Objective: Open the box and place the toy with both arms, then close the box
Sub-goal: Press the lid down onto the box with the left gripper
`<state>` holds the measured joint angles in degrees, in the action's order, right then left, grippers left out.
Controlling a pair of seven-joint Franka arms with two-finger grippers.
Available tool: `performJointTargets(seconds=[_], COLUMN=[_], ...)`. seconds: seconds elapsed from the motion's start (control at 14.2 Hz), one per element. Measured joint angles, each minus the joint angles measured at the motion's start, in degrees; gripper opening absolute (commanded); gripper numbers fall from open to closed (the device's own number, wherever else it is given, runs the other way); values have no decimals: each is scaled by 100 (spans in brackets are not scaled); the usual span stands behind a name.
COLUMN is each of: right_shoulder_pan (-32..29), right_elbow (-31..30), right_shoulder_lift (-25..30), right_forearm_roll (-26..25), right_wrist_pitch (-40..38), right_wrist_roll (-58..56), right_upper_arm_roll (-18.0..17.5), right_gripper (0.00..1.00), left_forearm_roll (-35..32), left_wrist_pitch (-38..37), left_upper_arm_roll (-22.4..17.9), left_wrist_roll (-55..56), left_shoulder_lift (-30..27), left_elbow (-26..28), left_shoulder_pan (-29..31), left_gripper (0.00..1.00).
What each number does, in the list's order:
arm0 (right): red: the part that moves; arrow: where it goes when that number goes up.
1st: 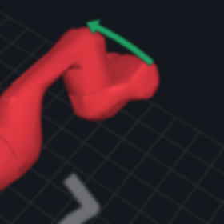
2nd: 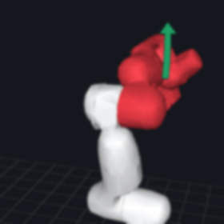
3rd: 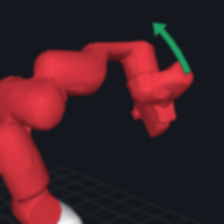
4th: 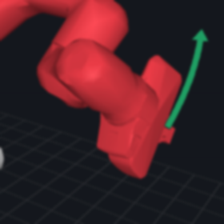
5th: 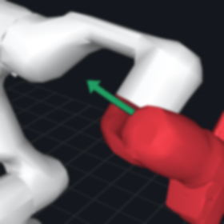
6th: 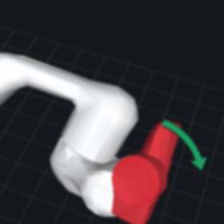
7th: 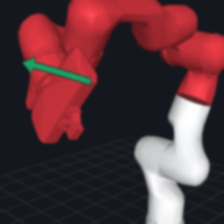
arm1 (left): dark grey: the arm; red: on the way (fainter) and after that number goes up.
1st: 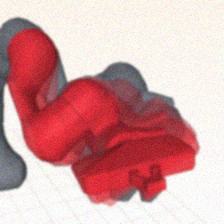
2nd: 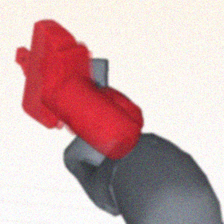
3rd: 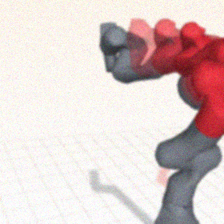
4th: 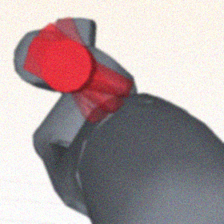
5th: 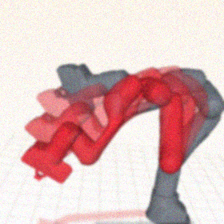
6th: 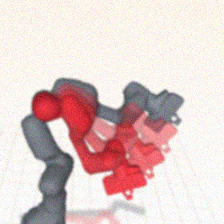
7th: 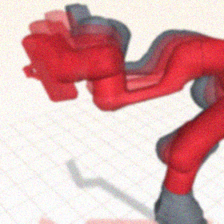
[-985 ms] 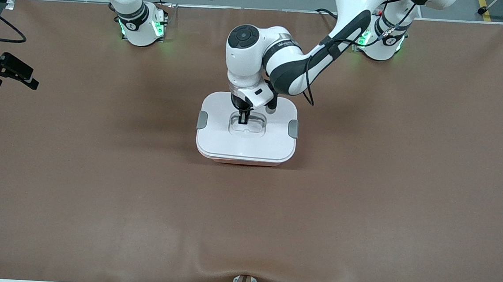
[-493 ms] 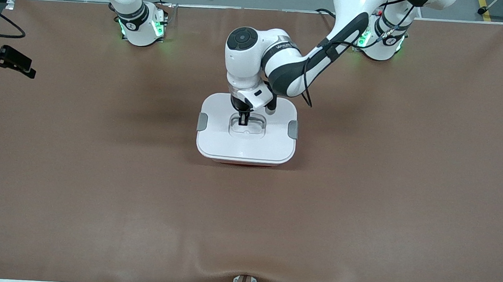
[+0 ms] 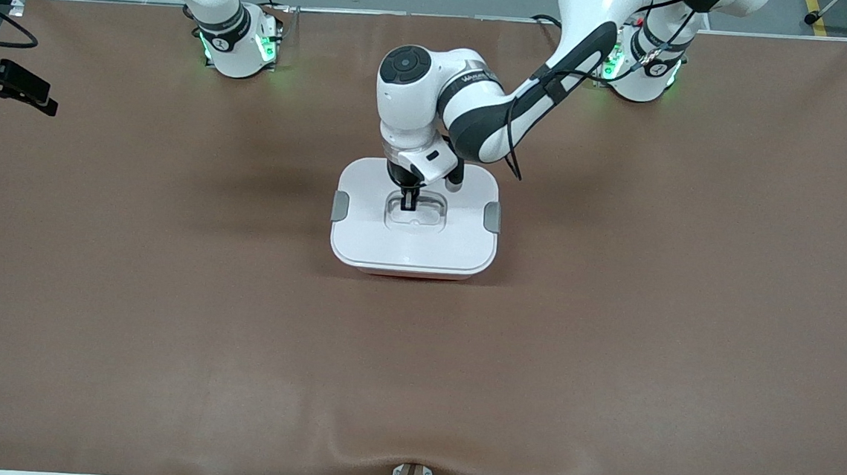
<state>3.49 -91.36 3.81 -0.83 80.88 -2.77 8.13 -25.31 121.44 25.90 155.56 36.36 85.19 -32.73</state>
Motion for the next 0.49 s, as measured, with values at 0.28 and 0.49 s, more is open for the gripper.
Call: performJointTargets(seconds=[0.28, 0.49], right_shoulder_pan=[0, 1], right_elbow=[2, 50], right_shoulder_lift=[0, 0], right_forearm_roll=[1, 2], right_wrist_pitch=[238, 282], right_wrist_roll=[-2, -4], right_upper_arm_roll=[-3, -21], right_gripper=[100, 100], left_forearm_roll=[-37, -149], left_wrist_pitch=[0, -2], left_upper_arm_roll=[-5, -5], left_wrist_roll=[-27, -99], left_shoulder_lift=[0, -23], left_elbow=[-23, -105], left_shoulder_pan=[0, 2], left_gripper=[100, 100])
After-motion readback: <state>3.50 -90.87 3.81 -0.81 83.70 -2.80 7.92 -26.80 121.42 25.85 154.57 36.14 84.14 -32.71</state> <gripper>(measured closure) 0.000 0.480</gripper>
